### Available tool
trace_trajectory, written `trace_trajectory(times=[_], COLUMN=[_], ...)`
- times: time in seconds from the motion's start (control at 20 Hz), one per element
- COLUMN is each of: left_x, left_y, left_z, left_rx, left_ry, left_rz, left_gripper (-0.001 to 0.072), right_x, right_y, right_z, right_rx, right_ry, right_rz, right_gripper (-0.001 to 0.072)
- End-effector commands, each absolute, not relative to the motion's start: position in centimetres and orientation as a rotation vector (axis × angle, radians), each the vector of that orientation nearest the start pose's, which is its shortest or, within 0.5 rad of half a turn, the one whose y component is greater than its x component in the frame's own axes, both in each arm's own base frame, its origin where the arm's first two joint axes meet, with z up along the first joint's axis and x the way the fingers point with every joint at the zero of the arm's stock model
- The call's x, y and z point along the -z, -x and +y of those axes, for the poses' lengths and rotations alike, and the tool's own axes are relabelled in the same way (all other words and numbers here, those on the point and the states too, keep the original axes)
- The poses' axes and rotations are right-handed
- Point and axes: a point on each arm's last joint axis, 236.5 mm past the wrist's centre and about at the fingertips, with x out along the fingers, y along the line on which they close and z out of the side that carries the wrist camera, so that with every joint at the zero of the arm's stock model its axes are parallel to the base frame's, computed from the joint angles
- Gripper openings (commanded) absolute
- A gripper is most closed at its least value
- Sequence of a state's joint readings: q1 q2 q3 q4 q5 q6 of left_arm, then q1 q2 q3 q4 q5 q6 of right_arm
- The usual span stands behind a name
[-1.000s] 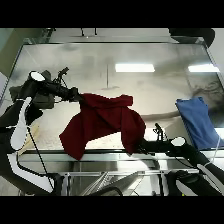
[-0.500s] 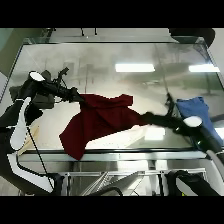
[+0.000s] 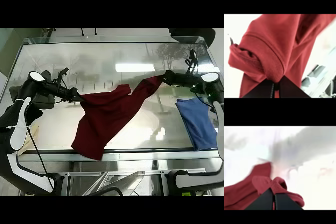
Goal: Fold the shirts.
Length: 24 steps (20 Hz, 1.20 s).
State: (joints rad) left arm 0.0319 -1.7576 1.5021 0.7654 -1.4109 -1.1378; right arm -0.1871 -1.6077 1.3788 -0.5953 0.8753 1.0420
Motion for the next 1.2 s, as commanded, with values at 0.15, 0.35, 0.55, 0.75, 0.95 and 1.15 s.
trace_trajectory(times=[0.15, 0.35, 0.55, 0.75, 0.95, 1.15], left_x=[-3.8, -15.1, -29.5, -39.2, -44.5, -44.9], left_y=[-45.3, -45.2, -39.8, -31.5, -25.9, -25.1], left_z=[-13.9, -13.0, -13.5, -13.6, -10.8, -8.9], left_rx=[0.771, 0.829, 0.957, 0.962, 0.738, 0.634], left_ry=[0.492, 0.540, 0.552, 0.433, 0.240, 0.182], left_rz=[1.186, 0.896, 0.571, 0.319, 0.119, 0.131], left_gripper=[0.0021, 0.0020, 0.0020, 0.0020, 0.0019, 0.0019], right_x=[-4.2, -19.7, -36.5, -46.6, -50.3, -47.6], right_y=[-54.8, -51.5, -43.0, -32.2, -25.9, -28.0], right_z=[4.0, 2.4, 2.8, 4.9, 4.0, 3.6], right_rx=[-0.434, -0.485, -0.482, -0.412, -0.220, -0.260], right_ry=[-0.521, -0.375, -0.163, 0.022, 0.197, 0.176], right_rz=[0.823, 0.584, 0.279, 0.033, -0.086, 0.018], right_gripper=[0.0017, 0.0017, 0.0017, 0.0017, 0.0017, 0.0017])
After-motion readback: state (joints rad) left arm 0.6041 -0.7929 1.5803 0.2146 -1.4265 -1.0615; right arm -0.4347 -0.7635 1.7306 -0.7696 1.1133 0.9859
